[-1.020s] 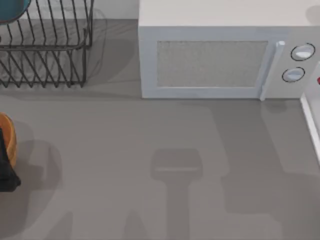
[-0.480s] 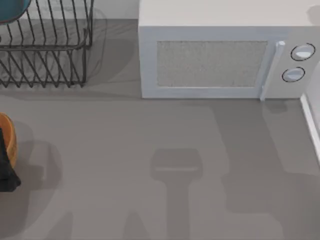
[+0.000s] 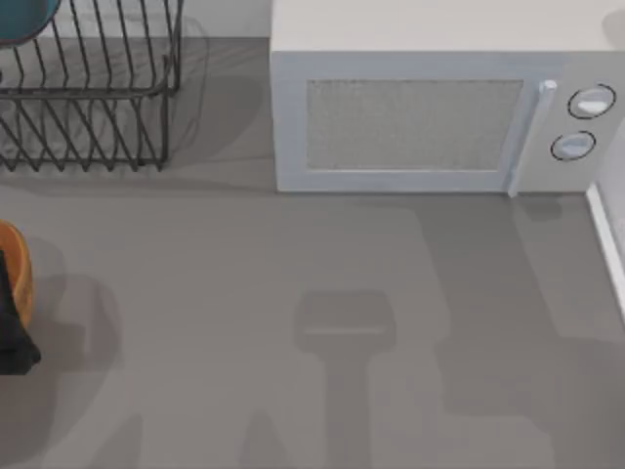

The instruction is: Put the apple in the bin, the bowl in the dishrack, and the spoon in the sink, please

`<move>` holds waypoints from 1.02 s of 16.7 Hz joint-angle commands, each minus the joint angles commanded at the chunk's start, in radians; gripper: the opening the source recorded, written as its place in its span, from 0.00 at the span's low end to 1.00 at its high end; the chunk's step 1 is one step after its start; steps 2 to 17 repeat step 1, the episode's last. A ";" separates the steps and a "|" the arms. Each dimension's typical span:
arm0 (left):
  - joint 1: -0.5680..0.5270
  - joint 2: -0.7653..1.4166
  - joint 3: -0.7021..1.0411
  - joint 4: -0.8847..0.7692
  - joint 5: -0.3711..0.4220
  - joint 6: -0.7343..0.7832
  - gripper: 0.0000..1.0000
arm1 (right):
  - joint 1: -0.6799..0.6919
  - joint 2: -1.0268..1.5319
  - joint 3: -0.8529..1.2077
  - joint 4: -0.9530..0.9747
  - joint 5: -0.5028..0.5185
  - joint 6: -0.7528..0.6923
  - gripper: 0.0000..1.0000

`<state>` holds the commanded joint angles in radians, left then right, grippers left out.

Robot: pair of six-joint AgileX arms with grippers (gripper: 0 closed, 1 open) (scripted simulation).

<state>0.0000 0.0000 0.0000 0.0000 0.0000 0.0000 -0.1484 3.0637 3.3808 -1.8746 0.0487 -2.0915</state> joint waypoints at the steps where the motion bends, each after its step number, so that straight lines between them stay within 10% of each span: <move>1: 0.000 0.000 0.000 0.000 0.000 0.000 1.00 | 0.000 0.000 0.000 0.000 0.000 0.000 1.00; 17: 0.000 0.000 0.000 0.000 0.000 0.000 1.00 | 0.000 0.000 0.000 0.000 0.000 0.000 1.00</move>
